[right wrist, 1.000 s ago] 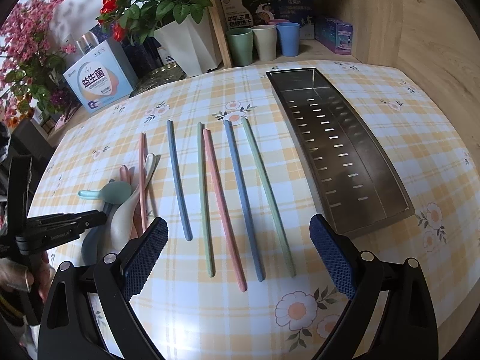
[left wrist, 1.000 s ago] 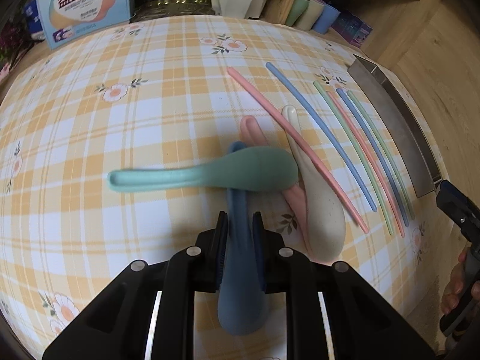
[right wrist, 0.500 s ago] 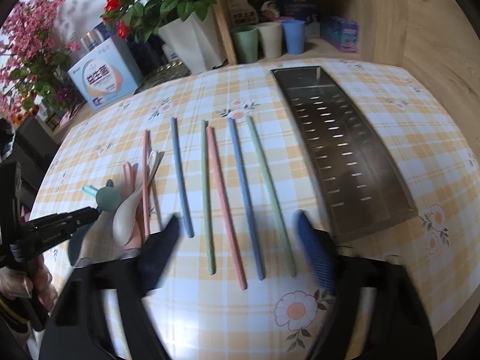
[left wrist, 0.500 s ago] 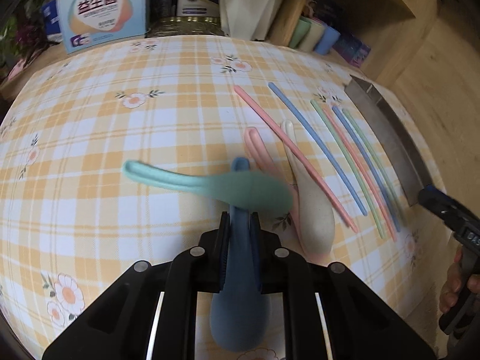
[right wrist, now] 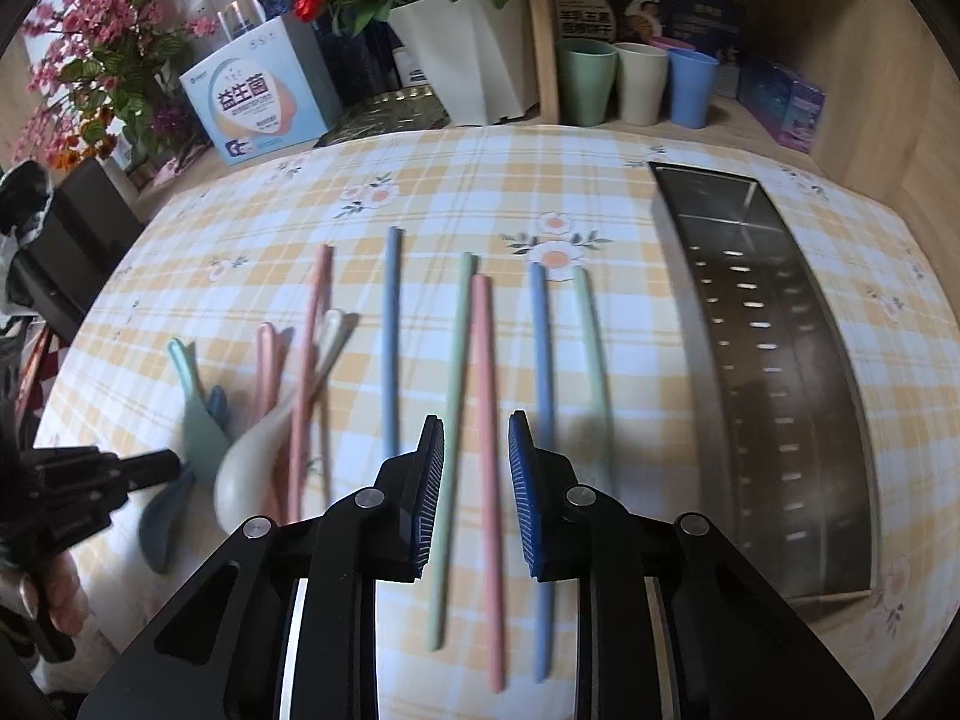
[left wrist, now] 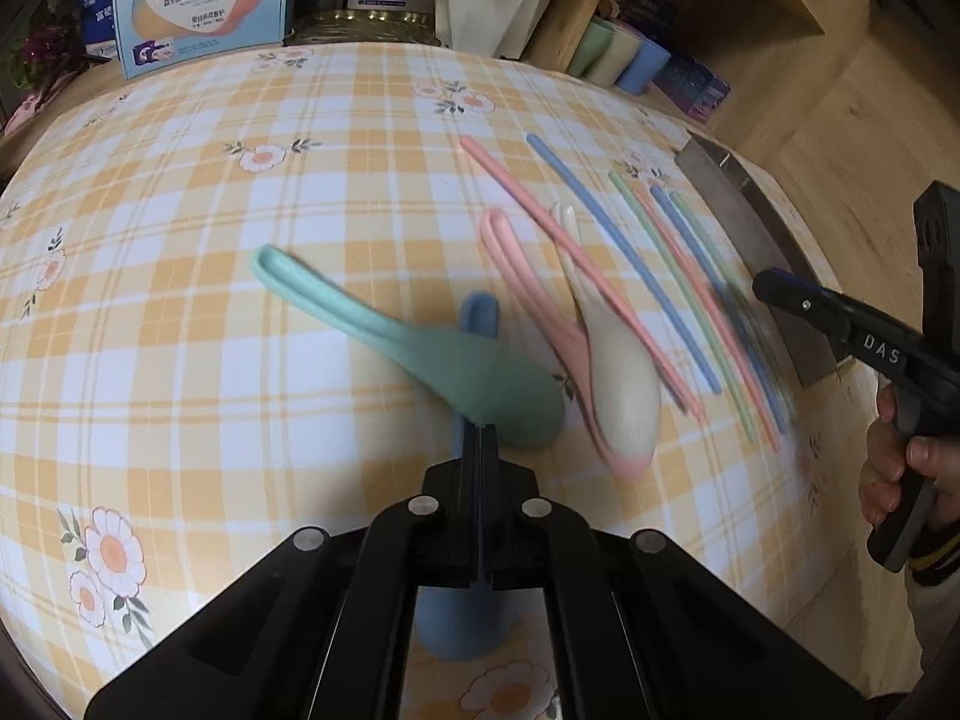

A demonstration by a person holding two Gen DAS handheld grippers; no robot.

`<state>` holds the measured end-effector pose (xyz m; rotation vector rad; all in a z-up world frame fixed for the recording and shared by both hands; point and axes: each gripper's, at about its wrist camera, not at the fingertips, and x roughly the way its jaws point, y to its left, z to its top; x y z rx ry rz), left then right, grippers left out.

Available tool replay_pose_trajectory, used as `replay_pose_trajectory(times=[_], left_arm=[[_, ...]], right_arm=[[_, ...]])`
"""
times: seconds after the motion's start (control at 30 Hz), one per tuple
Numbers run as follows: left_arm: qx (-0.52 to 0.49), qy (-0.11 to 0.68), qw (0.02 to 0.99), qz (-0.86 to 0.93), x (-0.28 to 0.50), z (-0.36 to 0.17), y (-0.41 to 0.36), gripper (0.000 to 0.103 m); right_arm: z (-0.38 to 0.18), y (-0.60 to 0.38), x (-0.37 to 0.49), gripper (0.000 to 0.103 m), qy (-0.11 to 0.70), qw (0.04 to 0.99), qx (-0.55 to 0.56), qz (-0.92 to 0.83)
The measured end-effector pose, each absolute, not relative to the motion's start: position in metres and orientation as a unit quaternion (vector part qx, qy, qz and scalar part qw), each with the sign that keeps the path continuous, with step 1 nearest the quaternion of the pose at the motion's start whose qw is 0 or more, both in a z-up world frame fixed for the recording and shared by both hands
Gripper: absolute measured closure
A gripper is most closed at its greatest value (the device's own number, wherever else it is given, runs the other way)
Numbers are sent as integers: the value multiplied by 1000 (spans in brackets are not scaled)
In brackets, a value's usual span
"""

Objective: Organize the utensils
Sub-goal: 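Lift the blue spoon with the left tool while the right tool moves over the green chopstick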

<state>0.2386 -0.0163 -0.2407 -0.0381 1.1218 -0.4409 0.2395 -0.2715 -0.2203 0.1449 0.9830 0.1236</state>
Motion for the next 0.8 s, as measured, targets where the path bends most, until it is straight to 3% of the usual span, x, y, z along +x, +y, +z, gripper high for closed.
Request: replay_pose_trajectory(times=[0.1, 0.17, 0.5, 0.57, 0.8], left_arm=[[-19, 529, 823, -207, 238, -240, -13, 99], [-18, 533, 821, -204, 239, -242, -12, 78], [-1, 535, 820, -202, 247, -247, -23, 79], [4, 531, 826, -191, 253, -247, -25, 90], [-36, 528, 829, -181, 291, -248, -29, 88]], right_arm=[[-224, -264, 234, 81, 476, 873, 79, 67], [-226, -261, 230, 81, 477, 872, 87, 69], [-232, -270, 224, 81, 482, 868, 111, 53], [-232, -273, 223, 81, 481, 868, 116, 50], [-231, -273, 219, 81, 480, 868, 117, 54]])
